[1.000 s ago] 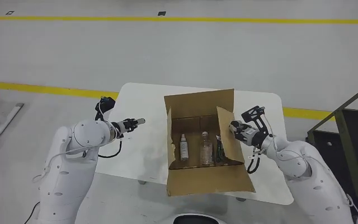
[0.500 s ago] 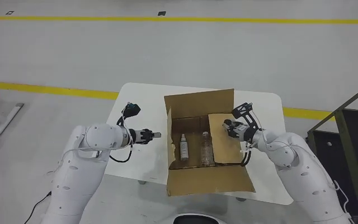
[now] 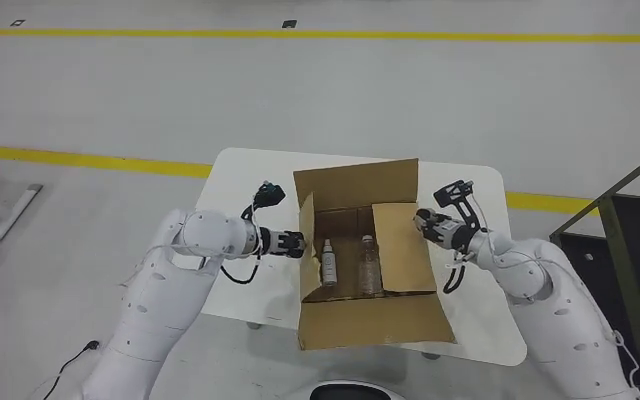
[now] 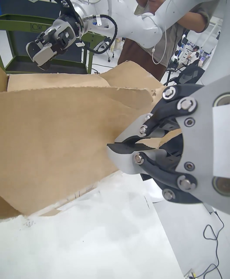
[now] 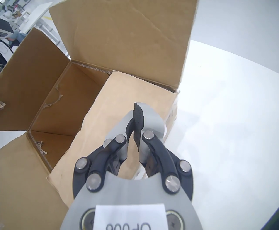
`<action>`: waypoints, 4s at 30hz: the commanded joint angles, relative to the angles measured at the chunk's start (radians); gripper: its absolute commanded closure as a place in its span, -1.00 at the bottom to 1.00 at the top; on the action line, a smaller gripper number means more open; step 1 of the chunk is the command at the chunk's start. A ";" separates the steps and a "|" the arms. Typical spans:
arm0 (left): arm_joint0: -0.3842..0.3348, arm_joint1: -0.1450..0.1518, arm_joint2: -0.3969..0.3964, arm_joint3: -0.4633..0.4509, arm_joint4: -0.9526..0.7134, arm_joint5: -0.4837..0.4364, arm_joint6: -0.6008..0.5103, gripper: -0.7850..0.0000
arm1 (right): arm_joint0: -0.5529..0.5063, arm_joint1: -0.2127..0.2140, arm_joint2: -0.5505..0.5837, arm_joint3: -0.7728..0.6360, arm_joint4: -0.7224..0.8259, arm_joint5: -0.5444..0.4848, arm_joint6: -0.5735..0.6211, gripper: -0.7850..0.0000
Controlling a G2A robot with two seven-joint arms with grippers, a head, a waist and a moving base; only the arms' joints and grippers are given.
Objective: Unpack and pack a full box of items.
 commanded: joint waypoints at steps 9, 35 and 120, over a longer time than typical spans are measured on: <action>-0.065 -0.024 0.131 0.098 0.048 -0.037 0.069 1.00 | -0.050 0.010 0.081 0.021 0.088 -0.050 -0.049 1.00; 0.033 0.040 -0.066 -0.159 0.093 -0.114 0.000 -1.00 | -0.043 0.018 0.080 0.068 0.154 -0.142 -0.042 1.00; 0.509 0.177 -0.127 -0.549 0.770 -0.903 0.650 -1.00 | -0.048 0.043 0.031 0.064 0.248 -0.226 -0.006 1.00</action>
